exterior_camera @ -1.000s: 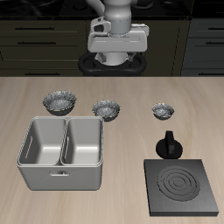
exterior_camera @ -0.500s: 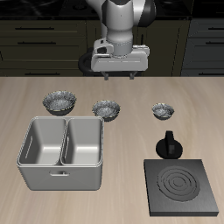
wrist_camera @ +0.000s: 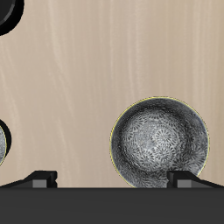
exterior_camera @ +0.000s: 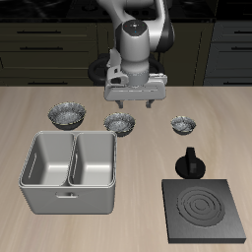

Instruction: Place the medium-sized bowl inside the right compartment of the bowl drainer

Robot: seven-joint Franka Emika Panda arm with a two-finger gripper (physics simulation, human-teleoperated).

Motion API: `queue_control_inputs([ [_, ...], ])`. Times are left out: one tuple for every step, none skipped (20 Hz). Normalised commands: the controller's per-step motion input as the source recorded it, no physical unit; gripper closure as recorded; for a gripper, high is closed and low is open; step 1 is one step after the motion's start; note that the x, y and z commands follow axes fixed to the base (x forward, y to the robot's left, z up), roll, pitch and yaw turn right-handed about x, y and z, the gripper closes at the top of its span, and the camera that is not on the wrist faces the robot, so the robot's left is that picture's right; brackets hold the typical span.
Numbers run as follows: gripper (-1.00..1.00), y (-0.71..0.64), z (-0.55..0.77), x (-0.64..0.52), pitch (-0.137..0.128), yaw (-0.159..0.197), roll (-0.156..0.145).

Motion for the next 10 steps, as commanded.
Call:
queue_control_inputs([
  [-1.00,-0.01,-0.50,0.18,0.119,-0.009,0.026],
  [-1.00,-0.06,-0.36,0.08,0.050,-0.026,-0.002],
  [-1.00,-0.05,-0.26,0.04,0.016,-0.005,-0.038],
  [-1.00,-0.11,-0.33,0.00,0.045,-0.058,0.001],
  [-1.00,-0.04,-0.22,-0.01,0.011,-0.026,-0.038],
  [-1.00,0.05,-0.29,0.00,0.017,-0.015,0.021],
  [-1.00,0.01,-0.31,-0.04,0.045,-0.010,0.003],
  [-1.00,0.15,-0.35,0.11,0.040,0.002,0.018],
  [-1.00,0.04,-0.29,0.06,0.073,-0.023,0.027],
  [-1.00,0.02,-0.25,0.01,0.057,-0.037,-0.016],
])
